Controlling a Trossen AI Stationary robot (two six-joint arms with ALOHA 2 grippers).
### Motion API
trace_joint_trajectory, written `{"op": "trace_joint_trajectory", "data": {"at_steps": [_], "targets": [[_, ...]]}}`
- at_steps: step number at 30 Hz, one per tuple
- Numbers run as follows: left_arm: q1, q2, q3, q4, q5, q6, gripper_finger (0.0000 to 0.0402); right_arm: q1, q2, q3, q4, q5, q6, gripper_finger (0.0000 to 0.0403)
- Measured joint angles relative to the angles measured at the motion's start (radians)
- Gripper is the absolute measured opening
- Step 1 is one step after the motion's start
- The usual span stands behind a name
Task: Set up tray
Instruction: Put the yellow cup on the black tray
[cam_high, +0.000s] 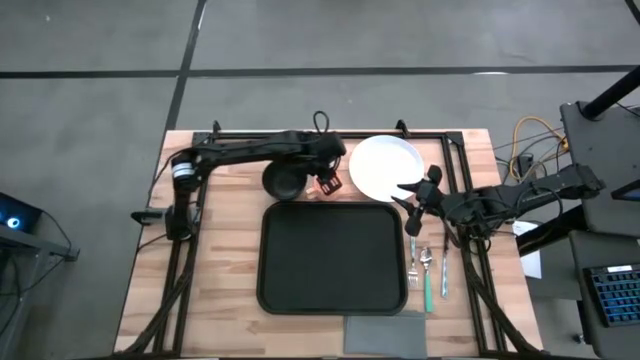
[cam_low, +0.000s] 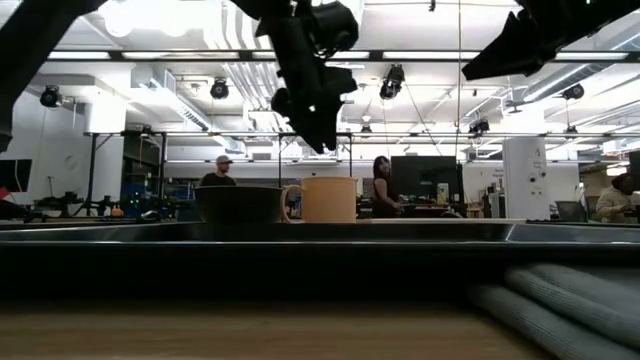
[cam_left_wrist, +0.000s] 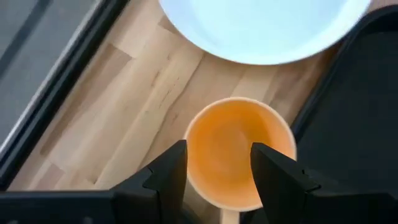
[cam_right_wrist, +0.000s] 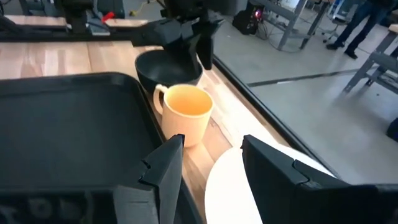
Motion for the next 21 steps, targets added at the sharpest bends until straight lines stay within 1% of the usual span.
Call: {"op": "trace_joint_trajectory", "data": {"at_steps": [4,9,14,21], "targets": [[0.021,0.015,0.025,-0.043,0.036,0.025,0.0158,0.000,0.000,-0.012,-0.038,0.000,0.039,0.0155],[0.040,-0.001,-0.009,-0.054,0.052,0.048,0.0158,0.000,0.000,-0.028,-0.052,0.000,0.056,0.0155],[0.059,0.002,-0.040,-0.029,0.062,0.072,0.0158,0.000,0.000,-0.031,-0.048,0.000,0.059,0.0155],[0.056,0.003,-0.053,0.010,0.080,0.075,0.0158,0.000,0.000,-0.031,-0.041,-0.002,0.060,0.0155]]}}
